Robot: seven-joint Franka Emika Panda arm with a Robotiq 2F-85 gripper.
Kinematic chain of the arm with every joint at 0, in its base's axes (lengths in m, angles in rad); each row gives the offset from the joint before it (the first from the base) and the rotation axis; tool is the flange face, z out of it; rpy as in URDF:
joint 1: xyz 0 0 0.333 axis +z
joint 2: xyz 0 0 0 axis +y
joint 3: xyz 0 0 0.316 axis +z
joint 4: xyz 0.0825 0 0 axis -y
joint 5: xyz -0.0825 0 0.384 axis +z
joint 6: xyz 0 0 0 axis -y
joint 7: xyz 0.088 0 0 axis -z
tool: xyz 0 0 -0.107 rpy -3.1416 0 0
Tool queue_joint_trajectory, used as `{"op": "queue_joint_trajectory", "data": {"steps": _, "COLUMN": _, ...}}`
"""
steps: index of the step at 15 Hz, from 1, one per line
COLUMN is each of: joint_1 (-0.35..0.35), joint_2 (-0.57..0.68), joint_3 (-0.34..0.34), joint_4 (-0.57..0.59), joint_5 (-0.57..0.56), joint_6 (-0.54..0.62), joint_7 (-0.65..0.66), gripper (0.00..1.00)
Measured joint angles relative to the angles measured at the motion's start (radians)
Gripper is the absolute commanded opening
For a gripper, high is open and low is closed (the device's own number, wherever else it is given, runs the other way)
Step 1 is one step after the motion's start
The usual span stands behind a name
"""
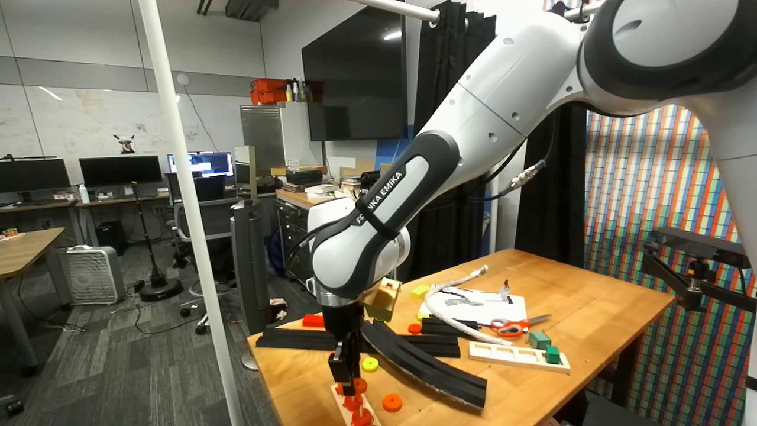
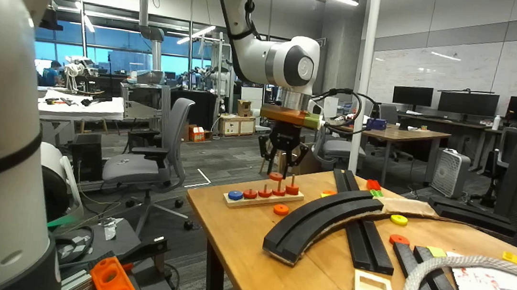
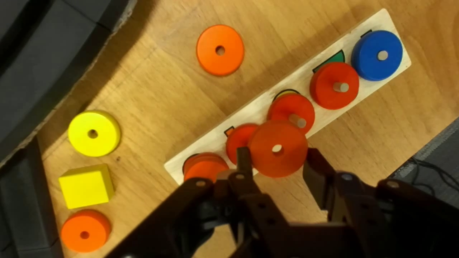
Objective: Pick up an orange disc from the table and put it on the second rod from the top of the wooden rack
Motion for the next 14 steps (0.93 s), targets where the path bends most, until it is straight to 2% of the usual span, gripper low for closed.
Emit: {"op": "queue_joint_trajectory", "data": {"steps": 14, "joint_1": 0.000, "joint_2": 0.042, "joint_3": -0.004, "joint_4": 0.051, "joint_5": 0.000, "joint_6": -0.001, "joint_7": 0.000, "gripper": 0.22}}
